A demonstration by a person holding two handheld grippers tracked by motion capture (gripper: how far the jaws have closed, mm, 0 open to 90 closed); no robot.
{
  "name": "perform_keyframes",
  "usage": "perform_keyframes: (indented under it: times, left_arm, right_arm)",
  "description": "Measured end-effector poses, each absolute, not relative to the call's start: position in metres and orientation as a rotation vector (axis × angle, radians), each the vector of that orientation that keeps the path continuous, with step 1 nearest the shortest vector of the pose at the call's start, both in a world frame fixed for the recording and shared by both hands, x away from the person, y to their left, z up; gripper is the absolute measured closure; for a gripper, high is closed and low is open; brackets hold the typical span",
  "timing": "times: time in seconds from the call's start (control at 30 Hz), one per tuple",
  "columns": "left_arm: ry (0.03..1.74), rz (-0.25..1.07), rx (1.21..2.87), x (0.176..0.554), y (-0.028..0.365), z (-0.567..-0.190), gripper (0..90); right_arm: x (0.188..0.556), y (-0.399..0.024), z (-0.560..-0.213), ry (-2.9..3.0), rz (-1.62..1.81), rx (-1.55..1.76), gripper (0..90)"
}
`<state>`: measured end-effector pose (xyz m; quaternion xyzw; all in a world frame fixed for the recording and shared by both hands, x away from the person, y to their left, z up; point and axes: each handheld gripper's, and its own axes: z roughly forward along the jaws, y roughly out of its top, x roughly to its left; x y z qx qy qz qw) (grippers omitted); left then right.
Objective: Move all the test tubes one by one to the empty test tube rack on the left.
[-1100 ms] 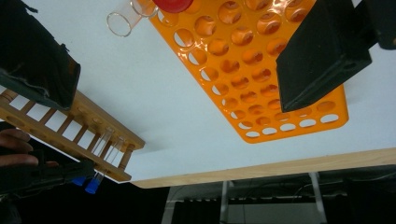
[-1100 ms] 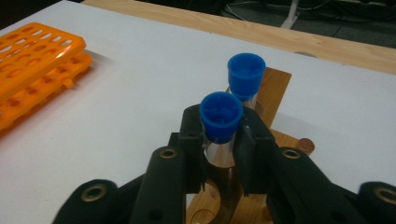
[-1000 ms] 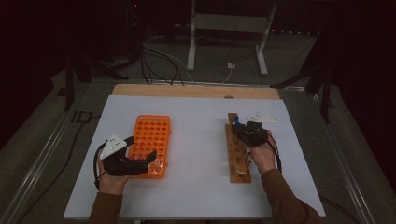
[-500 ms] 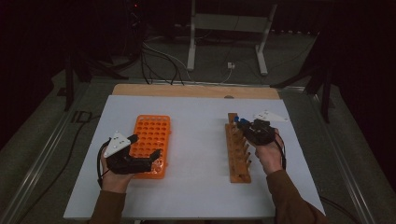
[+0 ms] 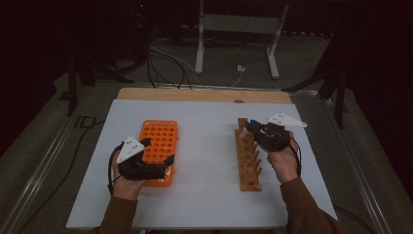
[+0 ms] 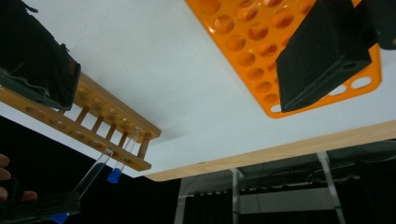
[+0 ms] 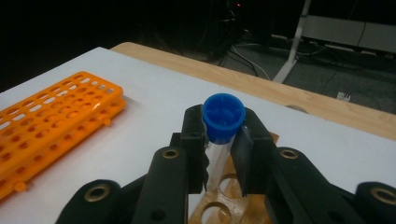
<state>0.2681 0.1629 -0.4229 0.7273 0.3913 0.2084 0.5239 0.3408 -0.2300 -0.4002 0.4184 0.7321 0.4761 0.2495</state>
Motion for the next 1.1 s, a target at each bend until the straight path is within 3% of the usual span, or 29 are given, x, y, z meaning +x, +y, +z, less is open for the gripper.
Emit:
perform_keyframes:
  times: [1.0, 1.1]
  left_arm:
    - [0.810, 0.453, 1.833, 0.273, 0.102, -0.420, 7.2]
    - [0.807, 0.477, 1.845, 0.272, 0.096, -0.421, 14.8]
  right_arm:
    - [0.305, -0.150, -0.397, 2.243, 1.405, 0.876, 76.2]
    - [0.302, -0.146, -0.395, 2.265, 1.426, 0.866, 76.2]
